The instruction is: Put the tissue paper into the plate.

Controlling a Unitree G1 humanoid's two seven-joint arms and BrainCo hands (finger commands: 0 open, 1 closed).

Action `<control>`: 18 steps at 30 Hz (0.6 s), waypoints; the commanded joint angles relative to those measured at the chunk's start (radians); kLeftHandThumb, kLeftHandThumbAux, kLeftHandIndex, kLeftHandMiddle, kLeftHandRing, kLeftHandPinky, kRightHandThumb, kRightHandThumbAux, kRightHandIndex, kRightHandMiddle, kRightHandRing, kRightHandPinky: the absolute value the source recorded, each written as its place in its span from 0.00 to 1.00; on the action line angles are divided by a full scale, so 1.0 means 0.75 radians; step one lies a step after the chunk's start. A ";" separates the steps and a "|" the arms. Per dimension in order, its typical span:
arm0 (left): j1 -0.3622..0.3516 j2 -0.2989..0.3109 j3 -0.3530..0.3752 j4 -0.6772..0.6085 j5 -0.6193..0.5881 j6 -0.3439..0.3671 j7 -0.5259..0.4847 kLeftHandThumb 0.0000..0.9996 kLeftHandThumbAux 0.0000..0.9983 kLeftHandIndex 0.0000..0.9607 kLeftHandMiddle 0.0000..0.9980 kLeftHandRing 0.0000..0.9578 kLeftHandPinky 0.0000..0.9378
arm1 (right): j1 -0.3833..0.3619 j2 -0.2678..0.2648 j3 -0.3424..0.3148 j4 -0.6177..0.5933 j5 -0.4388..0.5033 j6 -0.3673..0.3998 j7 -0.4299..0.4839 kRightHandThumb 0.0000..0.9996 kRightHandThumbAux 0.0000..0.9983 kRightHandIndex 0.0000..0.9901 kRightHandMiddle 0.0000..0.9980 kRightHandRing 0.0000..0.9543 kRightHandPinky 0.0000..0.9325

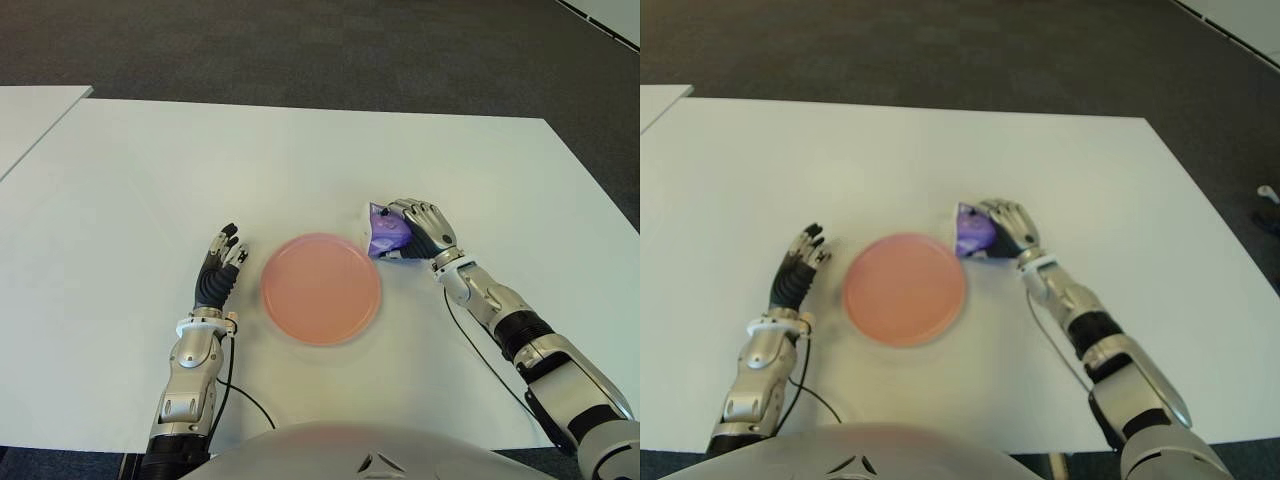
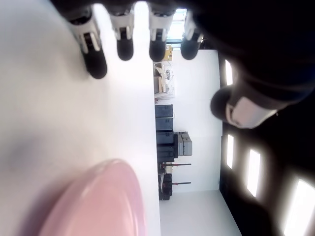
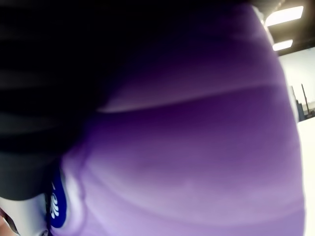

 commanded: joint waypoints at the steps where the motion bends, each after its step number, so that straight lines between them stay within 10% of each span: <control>1: -0.002 -0.001 0.013 0.020 -0.011 0.007 -0.007 0.00 0.49 0.00 0.00 0.00 0.00 | 0.168 0.050 0.112 0.108 -0.032 -0.014 0.259 0.75 0.71 0.45 0.86 0.88 0.86; 18: -0.018 -0.001 0.013 0.035 -0.029 -0.006 -0.023 0.00 0.48 0.00 0.00 0.00 0.00 | 0.166 0.021 0.114 0.039 -0.046 -0.006 0.266 0.75 0.71 0.45 0.86 0.89 0.88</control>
